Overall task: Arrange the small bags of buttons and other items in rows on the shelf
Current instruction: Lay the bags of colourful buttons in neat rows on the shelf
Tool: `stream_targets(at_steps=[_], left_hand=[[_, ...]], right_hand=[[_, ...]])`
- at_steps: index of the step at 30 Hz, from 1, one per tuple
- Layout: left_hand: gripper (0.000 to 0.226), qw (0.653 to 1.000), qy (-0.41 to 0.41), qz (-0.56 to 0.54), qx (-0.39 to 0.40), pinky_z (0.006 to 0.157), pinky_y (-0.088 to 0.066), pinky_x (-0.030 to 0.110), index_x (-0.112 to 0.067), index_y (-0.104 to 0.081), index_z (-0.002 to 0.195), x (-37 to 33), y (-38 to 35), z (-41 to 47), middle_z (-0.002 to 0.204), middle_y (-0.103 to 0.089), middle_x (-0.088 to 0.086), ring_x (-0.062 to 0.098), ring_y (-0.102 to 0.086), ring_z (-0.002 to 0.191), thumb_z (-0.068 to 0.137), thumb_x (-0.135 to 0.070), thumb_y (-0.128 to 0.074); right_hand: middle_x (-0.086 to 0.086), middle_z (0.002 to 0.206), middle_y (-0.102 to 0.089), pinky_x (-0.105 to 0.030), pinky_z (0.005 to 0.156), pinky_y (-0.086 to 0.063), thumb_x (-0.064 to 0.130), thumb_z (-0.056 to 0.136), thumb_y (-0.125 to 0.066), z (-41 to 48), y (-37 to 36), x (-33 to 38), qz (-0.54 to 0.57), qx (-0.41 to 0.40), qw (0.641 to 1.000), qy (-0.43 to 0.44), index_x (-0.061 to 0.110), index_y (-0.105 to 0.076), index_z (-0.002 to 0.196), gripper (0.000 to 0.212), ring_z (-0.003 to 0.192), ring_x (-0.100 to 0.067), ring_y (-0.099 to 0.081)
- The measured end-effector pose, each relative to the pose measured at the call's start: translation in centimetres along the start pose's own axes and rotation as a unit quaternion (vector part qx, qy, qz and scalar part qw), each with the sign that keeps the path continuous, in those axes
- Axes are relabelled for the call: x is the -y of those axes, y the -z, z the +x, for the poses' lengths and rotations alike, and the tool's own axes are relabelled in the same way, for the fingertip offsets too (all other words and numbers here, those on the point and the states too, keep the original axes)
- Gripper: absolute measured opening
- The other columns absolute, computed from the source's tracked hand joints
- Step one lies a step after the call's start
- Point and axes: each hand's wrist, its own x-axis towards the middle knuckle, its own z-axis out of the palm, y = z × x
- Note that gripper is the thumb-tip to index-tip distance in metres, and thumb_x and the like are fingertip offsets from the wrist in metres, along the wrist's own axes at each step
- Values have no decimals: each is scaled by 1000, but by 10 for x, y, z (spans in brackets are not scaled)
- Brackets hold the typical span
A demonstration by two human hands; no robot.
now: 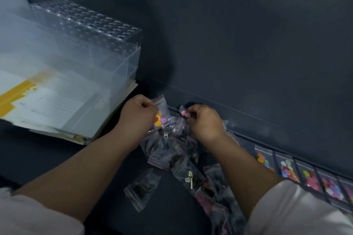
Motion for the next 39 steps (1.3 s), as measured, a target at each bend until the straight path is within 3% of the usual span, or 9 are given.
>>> stream_targets(at_steps=[8, 12, 16, 20, 22, 27, 32, 36, 39], left_hand=[[22, 1000, 11, -13, 25, 63, -40, 35, -15, -50, 66, -3, 5, -5, 64, -51, 6, 18, -45, 59, 84, -4, -55], [21, 999, 11, -20, 23, 62, -41, 34, -14, -51, 67, -8, 6, -13, 65, -54, 7, 16, -46, 55, 85, -2, -54], [15, 999, 25, -24, 19, 60, -43, 34, -11, -51, 72, -15, 4, -21, 74, -59, 17, 20, -49, 59, 84, -4, -54], [15, 997, 55, -29, 44, 55, -47, 30, -13, -48, 72, -23, -5, -34, 79, -59, 18, 23, -55, 66, 85, -6, -52], [16, 994, 74, -39, 64, 51, -51, 26, -14, -49, 73, -29, -13, -45, 80, -62, 17, 23, -59, 64, 87, -7, -50], [13, 985, 106, -42, 126, 67, -56, 38, -15, -52, 79, -40, -40, -78, 82, -64, 13, 28, -64, 72, 91, -9, -50], [3, 972, 150, -39, 178, 55, -58, 33, -15, -54, 93, -50, -70, -114, 91, -68, 15, 27, -68, 72, 94, -15, -51], [29, 953, 140, -31, 268, 60, -56, 30, -16, -56, 106, -53, -88, -145, 96, -73, 11, 24, -71, 79, 83, -28, -70], [32, 946, 90, 3, 311, 64, -55, 29, -13, -58, 103, -55, -101, -168, 96, -72, 10, 19, -69, 77, 77, -12, -75]], right_hand=[[-9, 97, -68, -37, 82, -50, 41, 91, -52, 9, -11, -3, -56, 10, 998, -16, 21, -67, 95, 26, 95, -32, -59], [1, 75, -65, -29, 72, -48, 23, 89, -59, 0, 2, 2, 121, -15, 992, -31, 22, -64, 74, 16, 76, -20, -59], [-5, 69, -60, -18, 50, -41, 6, 87, -60, -22, 32, 14, 374, 40, 922, -88, 16, -61, 71, 18, 60, -15, -50], [-15, 91, -68, -23, 59, -51, 3, 90, -54, -46, 60, 12, 514, 120, 838, -138, 10, -57, 82, 11, 72, -19, -65], [-15, 93, -69, -21, 51, -50, 3, 91, -53, -59, 71, 8, 539, 134, 820, -141, 8, -56, 90, 6, 68, -19, -65], [-3, 66, -64, -18, 43, -44, -5, 89, -52, -89, 85, -11, 466, 86, 874, -103, 11, -54, 77, 19, 50, -9, -55], [-5, 60, -58, -21, 46, -44, -8, 87, -54, -120, 100, -35, 412, 29, 909, -52, 11, -52, 70, 26, 48, -11, -52], [-4, 61, -57, -24, 51, -42, -7, 85, -56, -147, 113, -53, 362, -9, 932, -17, 14, -52, 69, 26, 54, -13, -49], [-3, 59, -56, -23, 50, -41, -7, 85, -57, -168, 127, -64, 365, -15, 930, -21, 13, -52, 70, 25, 51, -10, -48]])
